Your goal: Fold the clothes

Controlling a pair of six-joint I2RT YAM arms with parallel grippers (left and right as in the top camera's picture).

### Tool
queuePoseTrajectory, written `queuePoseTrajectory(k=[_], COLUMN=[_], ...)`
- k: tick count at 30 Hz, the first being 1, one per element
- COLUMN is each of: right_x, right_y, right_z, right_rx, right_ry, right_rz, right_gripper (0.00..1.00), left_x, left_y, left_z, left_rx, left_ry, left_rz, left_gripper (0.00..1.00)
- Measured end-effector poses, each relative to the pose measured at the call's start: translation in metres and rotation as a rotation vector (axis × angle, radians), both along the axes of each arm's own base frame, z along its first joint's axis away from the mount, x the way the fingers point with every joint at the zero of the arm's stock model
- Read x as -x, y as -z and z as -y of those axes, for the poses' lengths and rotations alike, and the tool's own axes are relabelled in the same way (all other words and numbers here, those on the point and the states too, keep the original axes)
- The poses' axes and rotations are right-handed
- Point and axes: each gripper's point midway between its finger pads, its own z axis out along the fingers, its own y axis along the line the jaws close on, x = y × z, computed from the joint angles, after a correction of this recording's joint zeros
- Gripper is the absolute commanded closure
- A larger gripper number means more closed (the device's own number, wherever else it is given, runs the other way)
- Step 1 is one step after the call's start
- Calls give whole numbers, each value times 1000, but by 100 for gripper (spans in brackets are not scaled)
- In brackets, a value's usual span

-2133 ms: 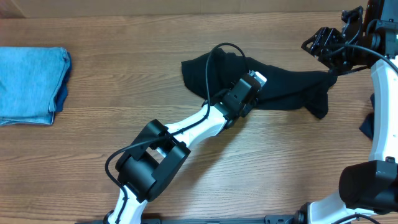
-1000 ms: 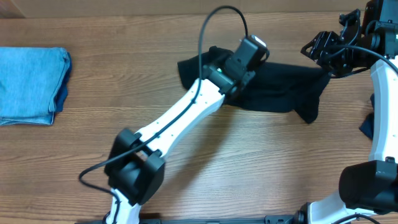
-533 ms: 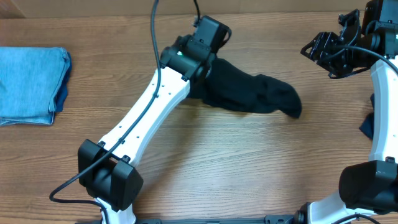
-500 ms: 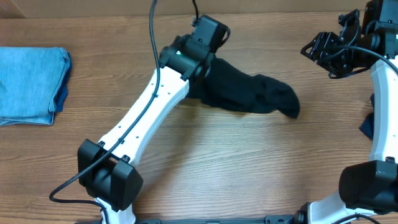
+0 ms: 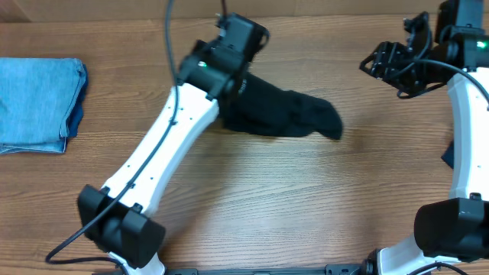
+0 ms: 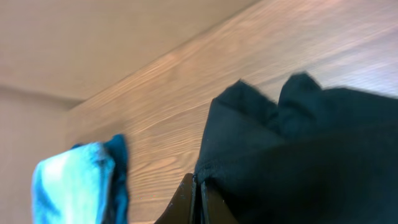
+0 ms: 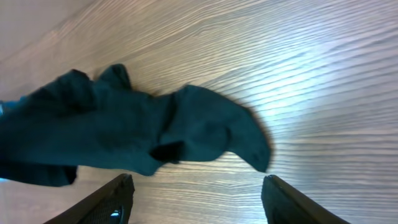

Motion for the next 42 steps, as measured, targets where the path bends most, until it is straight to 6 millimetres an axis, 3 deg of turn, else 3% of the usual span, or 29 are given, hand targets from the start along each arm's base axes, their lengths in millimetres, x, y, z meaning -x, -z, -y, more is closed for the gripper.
queuePoseTrajectory(k=[4, 7, 8, 11, 13, 14, 21, 27, 29, 31, 34, 38, 42], right_x=[0, -3, -1, 6, 8, 11, 12, 27, 29, 32, 40, 47, 39], right_y=[1, 13, 19, 41, 54, 69, 123, 144, 141, 135, 128, 124, 128], right_z=[-19, -31, -34, -42, -50, -60, -121, -166, -183, -202, -229, -251, -253], right_rx=[4, 7, 5, 2, 1, 5, -9, -94, -140, -178, -210, -207, -142], right_ry=[-55, -89, -96, -116, -140, -177, -320, -431, -477, -532, -599, -655, -641], right_rz=[10, 13, 2, -49, -76, -99, -51, -10, 23, 59, 91, 129, 174], right_gripper=[29, 30, 30, 44, 59, 62, 73, 74, 64, 36, 15, 5, 1], left_x=[0, 6, 9, 13, 15, 15, 19, 20, 20, 20, 21, 21, 20], left_y=[-16, -26, -28, -26, -23, -21, -16, -15, -15, -15, -14, -14, -22], left_z=[-35, -50, -50, -44, -37, -34, -30, -29, -29, -29, -30, -30, -29], left_rx=[20, 44, 50, 66, 89, 103, 124, 134, 139, 140, 138, 146, 174], left_ry=[-65, -65, -54, -19, 7, 18, 39, 32, 27, 25, 25, 17, 10], left_rz=[24, 17, 8, -16, -33, -40, -70, -74, -73, -73, -78, -76, -44], left_gripper=[96, 96, 96, 96, 96, 96, 96, 96, 96, 96, 96, 96, 96])
